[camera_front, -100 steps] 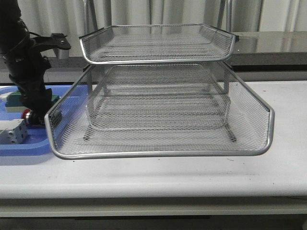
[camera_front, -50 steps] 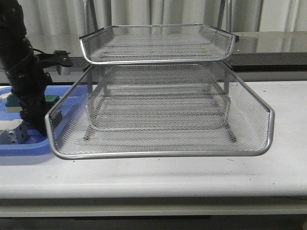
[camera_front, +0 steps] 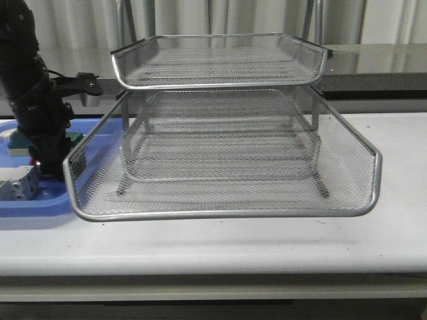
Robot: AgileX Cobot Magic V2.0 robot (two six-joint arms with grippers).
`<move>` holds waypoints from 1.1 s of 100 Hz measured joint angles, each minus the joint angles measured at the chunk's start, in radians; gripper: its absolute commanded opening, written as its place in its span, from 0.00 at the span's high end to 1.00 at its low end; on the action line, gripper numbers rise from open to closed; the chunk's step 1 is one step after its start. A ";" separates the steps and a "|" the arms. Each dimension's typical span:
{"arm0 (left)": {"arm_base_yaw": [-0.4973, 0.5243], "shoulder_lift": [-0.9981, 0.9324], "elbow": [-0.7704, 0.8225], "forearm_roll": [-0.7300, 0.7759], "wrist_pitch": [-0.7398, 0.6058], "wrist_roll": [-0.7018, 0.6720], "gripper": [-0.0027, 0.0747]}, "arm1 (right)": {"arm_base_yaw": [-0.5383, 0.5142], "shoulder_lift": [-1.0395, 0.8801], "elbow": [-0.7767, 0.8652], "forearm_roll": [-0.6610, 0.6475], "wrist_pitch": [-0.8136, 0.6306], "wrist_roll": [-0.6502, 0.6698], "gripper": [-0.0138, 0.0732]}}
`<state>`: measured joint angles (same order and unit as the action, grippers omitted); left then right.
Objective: Place button on rack with both arms
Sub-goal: 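Lower the left gripper onto the red-capped push button in the tray, then close the left gripper on the button and lift it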
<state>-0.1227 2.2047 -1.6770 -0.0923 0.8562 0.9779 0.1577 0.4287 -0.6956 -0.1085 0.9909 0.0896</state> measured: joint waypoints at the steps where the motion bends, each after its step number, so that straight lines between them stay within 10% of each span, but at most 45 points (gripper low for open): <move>1: 0.000 0.000 0.000 0.000 0.000 0.000 0.96 | 0.000 0.000 0.000 0.000 0.000 0.000 0.92; 110: 0.013 -0.283 -0.296 -0.037 0.397 -0.177 0.99 | 0.000 0.000 0.000 0.000 0.001 0.000 0.92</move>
<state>-0.1099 1.9214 -1.9726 -0.1297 1.2528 0.8014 0.1577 0.4287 -0.6956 -0.1085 0.9916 0.0896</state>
